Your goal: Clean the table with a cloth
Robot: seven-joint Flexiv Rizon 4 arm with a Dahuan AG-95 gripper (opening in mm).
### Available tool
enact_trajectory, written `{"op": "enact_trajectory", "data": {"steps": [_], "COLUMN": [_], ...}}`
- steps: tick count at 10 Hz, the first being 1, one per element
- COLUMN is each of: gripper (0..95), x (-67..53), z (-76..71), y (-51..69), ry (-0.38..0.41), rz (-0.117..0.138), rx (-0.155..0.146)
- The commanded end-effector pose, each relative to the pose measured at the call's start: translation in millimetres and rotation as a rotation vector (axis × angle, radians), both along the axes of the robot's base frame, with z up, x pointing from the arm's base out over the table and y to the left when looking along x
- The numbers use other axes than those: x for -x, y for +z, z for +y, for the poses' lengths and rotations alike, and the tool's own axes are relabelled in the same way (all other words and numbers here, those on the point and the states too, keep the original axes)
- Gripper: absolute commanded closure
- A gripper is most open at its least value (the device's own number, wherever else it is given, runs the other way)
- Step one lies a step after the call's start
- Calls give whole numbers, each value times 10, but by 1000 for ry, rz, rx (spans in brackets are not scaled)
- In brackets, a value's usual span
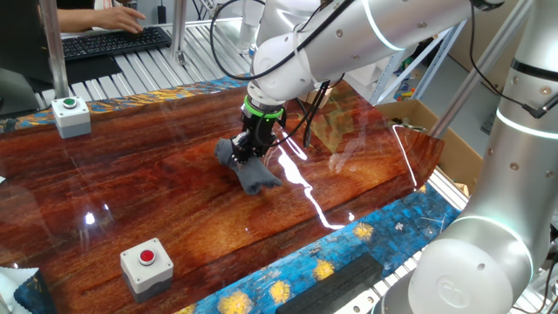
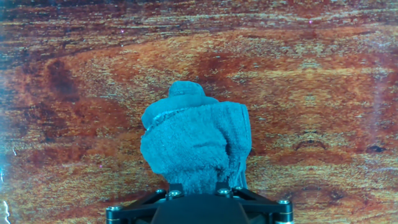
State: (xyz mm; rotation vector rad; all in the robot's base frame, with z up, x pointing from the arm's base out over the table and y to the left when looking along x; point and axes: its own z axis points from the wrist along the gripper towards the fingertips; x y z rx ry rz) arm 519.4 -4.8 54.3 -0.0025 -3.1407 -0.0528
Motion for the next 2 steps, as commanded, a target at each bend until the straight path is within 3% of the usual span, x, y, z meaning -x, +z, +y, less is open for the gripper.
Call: {"op": "enact_trajectory", "data": {"steps": [1, 2], "gripper": [950, 950], "x": [1, 1], "z": [5, 5], "y": [6, 6], "ry": [-7, -12], "rz": [6, 9], "rx": [-1, 0]}}
